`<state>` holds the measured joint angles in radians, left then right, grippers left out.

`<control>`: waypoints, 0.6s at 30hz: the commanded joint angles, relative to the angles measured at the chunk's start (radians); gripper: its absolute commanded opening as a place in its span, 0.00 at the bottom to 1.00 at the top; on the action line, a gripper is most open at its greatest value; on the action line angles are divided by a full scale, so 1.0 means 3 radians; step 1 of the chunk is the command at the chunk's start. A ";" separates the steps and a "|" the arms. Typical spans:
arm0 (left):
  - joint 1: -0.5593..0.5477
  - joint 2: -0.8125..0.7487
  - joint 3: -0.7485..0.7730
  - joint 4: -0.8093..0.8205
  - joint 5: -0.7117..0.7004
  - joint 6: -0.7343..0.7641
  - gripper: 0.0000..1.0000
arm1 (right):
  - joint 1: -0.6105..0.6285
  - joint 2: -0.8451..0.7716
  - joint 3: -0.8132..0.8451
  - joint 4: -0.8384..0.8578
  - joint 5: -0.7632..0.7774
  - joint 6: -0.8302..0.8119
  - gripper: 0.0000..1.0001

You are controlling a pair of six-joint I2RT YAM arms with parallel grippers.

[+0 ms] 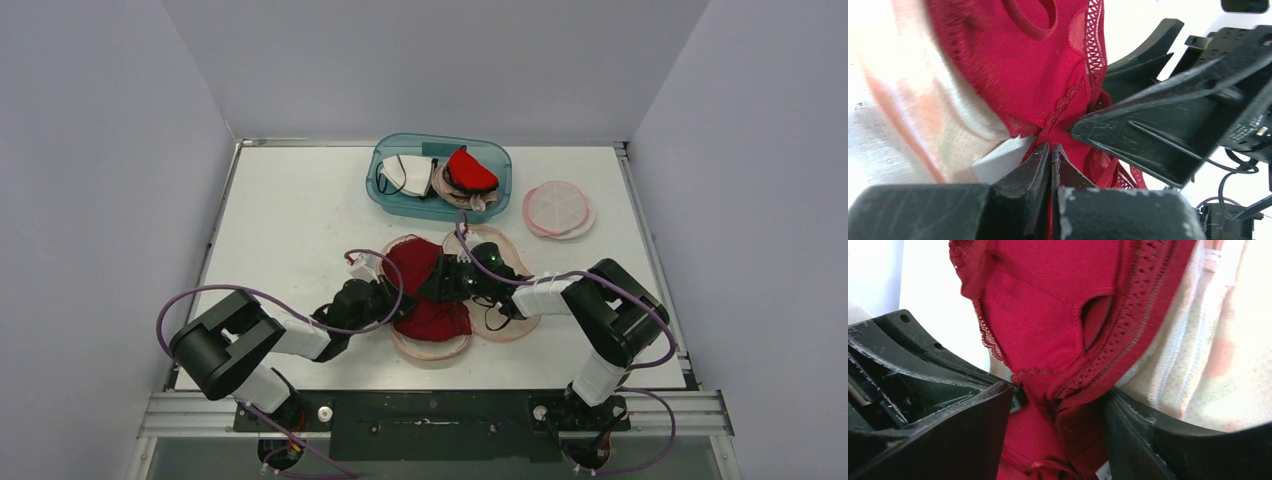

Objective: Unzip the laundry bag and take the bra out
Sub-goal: Pick up the bra from the laundry bag.

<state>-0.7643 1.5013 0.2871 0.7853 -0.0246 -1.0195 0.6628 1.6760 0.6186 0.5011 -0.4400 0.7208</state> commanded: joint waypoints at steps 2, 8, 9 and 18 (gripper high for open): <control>-0.0003 0.0073 -0.0010 0.0337 0.0074 -0.0047 0.00 | 0.0040 0.0134 0.0111 0.0211 -0.0103 0.0134 0.53; -0.0009 0.0053 -0.0032 0.0349 0.0072 -0.0048 0.00 | 0.0040 0.0148 0.0113 0.0238 -0.0093 0.0150 0.29; -0.0008 0.0042 -0.0038 0.0346 0.0072 -0.0049 0.00 | 0.0040 0.0142 0.0107 0.0240 -0.0093 0.0145 0.26; -0.0004 -0.0440 -0.0096 -0.0026 0.0032 -0.0053 0.00 | 0.0031 -0.0071 0.0082 0.0084 -0.0133 0.0070 0.05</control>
<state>-0.7647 1.4784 0.2626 0.8047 -0.0154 -1.0378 0.6678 1.7161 0.6231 0.5171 -0.4622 0.7692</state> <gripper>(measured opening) 0.007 0.100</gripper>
